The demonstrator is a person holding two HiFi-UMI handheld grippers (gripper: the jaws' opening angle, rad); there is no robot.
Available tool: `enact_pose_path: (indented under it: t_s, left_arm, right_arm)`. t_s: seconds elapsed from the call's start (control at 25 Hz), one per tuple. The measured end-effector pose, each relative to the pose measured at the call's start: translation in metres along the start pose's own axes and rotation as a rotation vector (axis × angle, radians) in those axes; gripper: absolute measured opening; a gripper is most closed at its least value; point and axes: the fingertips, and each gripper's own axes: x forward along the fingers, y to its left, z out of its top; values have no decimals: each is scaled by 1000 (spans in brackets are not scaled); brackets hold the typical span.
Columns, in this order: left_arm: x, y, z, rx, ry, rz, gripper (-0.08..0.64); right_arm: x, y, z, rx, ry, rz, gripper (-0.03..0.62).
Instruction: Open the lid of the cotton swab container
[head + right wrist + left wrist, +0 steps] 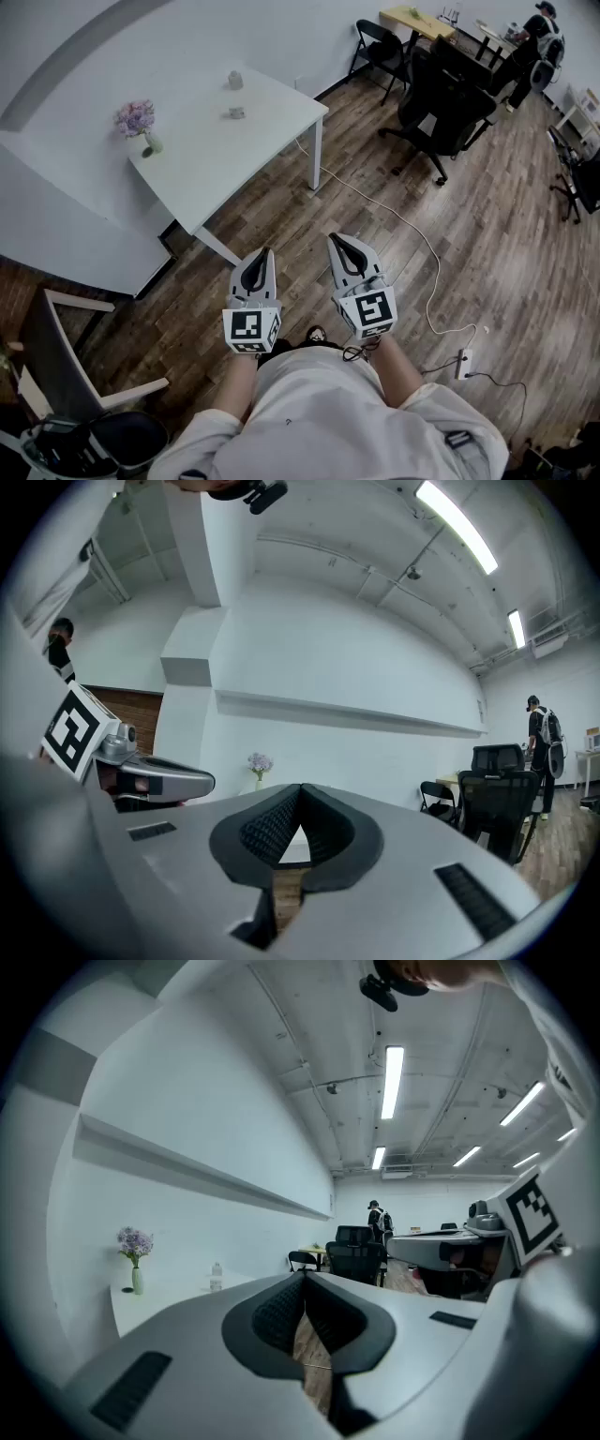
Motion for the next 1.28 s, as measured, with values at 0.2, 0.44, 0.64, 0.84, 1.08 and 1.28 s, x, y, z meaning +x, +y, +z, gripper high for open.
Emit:
enact_pose_path:
  t_s: [0.2,0.44,0.64,0.84,1.08,1.28]
  left_arm:
    - [13,-6,-2,-2,-4,4,20]
    - [1,-6,-10,3,25,10,20]
    - [-13,12,-34,-4,88,50,20]
    - [-20,16,-51,-34,131,73,20]
    - [-6,12,-50,-54,134,27,20]
    - [5,5,-62,-62,186,-34,55]
  right_arm:
    - [5,-5,1,12,29,16,-2]
    - [7,6,-15,31,38,113,-2]
    - [14,21,-30,61,49,162,-2]
    - [8,17,-43,76,72,170,0]
    - [13,11,-48,80,97,173,3]
    - [24,15,-58,72,132,204,64]
